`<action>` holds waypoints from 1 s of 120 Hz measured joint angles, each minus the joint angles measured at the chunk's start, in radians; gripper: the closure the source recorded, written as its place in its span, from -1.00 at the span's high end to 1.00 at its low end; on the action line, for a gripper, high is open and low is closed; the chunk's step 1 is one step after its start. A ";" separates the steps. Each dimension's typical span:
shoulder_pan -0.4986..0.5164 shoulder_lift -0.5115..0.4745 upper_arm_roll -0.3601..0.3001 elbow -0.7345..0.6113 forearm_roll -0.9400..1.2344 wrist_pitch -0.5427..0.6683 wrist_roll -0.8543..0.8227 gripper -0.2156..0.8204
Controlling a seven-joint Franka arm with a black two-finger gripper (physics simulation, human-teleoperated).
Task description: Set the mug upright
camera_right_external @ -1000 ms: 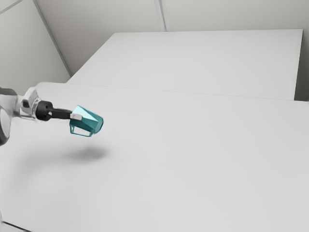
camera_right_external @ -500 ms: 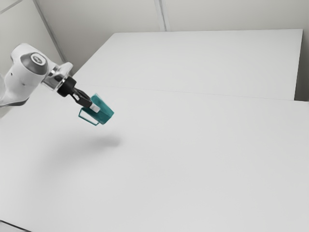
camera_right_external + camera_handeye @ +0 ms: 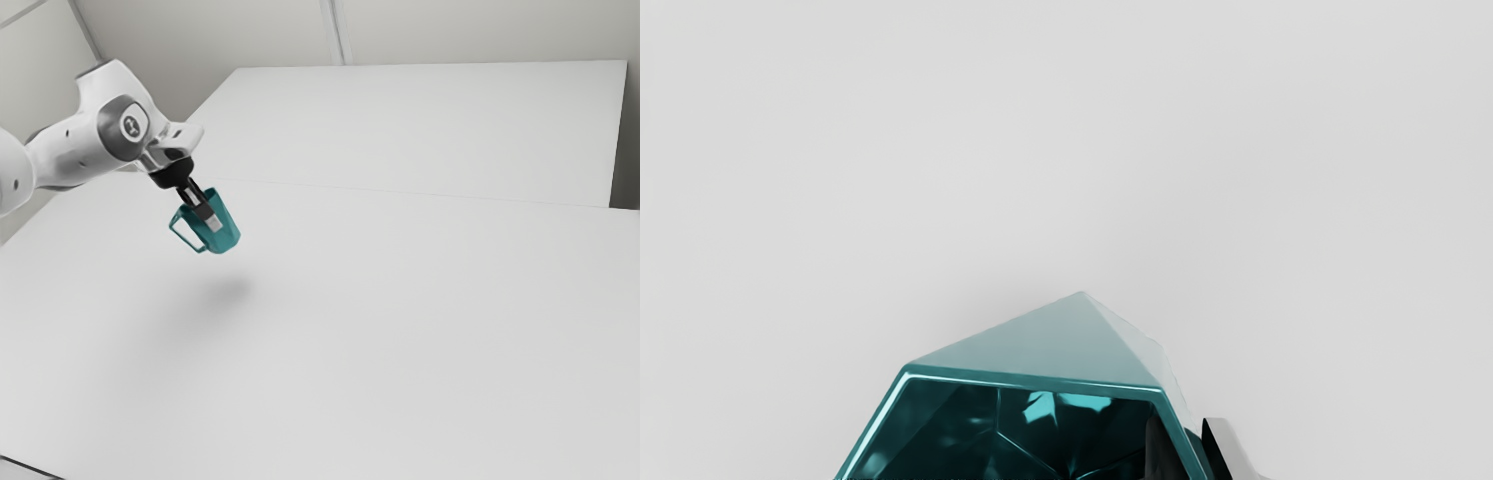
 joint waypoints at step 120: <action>-0.029 0.108 -0.066 -0.038 0.104 0.150 -0.340 -0.89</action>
